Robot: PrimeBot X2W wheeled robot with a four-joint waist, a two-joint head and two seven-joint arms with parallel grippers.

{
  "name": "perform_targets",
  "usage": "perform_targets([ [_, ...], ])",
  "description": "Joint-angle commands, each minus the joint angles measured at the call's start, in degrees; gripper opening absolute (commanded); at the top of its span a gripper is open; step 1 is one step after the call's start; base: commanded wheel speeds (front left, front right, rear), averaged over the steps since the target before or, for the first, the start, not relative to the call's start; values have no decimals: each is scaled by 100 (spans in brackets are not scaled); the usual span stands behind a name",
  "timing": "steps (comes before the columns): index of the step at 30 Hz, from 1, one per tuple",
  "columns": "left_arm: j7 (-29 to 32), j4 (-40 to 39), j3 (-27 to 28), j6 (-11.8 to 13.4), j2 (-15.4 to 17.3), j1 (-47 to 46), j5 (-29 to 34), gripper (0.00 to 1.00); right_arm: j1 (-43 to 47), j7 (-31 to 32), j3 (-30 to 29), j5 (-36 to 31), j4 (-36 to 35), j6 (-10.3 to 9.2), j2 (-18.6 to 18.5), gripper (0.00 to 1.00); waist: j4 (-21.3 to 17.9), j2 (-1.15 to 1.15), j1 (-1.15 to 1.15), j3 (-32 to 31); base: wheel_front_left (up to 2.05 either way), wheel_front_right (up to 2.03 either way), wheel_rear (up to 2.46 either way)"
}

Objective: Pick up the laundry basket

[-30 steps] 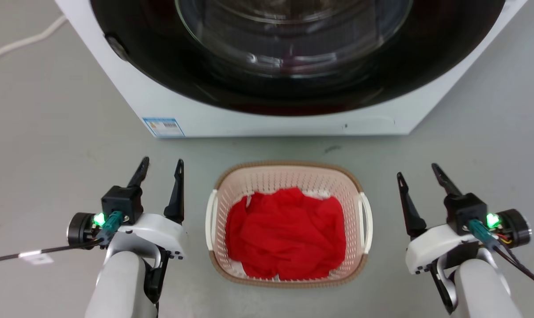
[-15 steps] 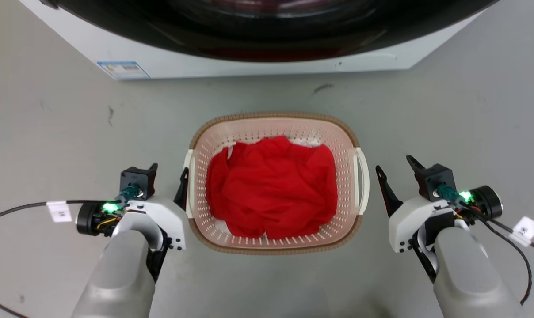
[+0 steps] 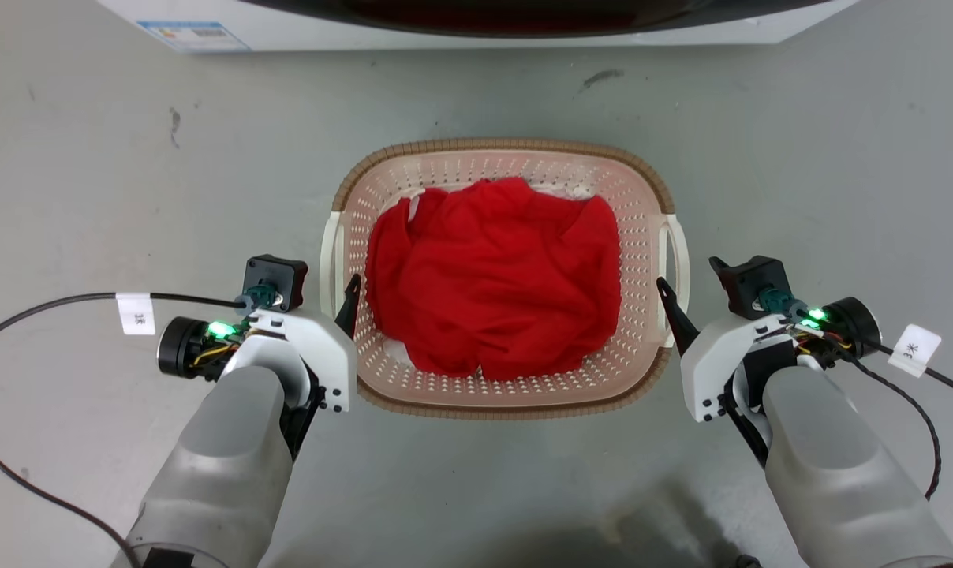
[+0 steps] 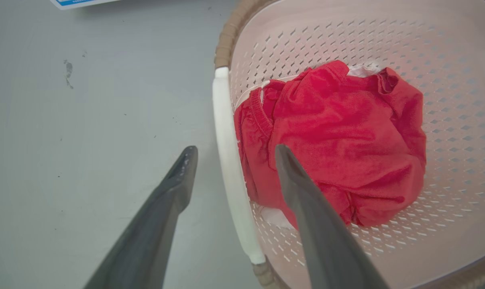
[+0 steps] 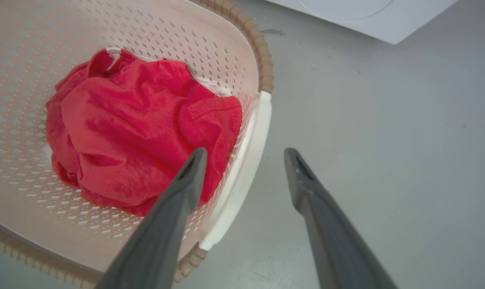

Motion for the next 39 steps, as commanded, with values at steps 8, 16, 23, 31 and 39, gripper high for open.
perform_targets([
  [8, -14, 266, -397, -4, -26, -373, -203, 100, -396, -12, 152, 197, 406, -6, -4, 100, 68, 0, -1, 453, 0, 0, 0],
  [16, 55, 452, -775, -4, -26, -551, -438, 100, -644, -7, 220, 279, 742, -6, -4, 100, 81, 0, -1, 757, 0, 0, 0],
  [23, 158, 512, -1087, -4, -9, -653, -684, 100, -776, -2, 234, 374, 898, -6, -4, 100, 74, 0, -1, 887, 0, 0, 0],
  [31, 340, 535, -1418, -13, -5, -725, -1008, 0, -821, -3, 316, 636, 917, -5, -34, 0, 107, 0, -1, 899, 0, 0, 0],
  [39, 380, 568, -1641, -14, 14, -484, -1350, 0, -678, -4, 469, 703, 1035, -5, -31, 0, 136, 0, -1, 501, 0, 0, 0],
])
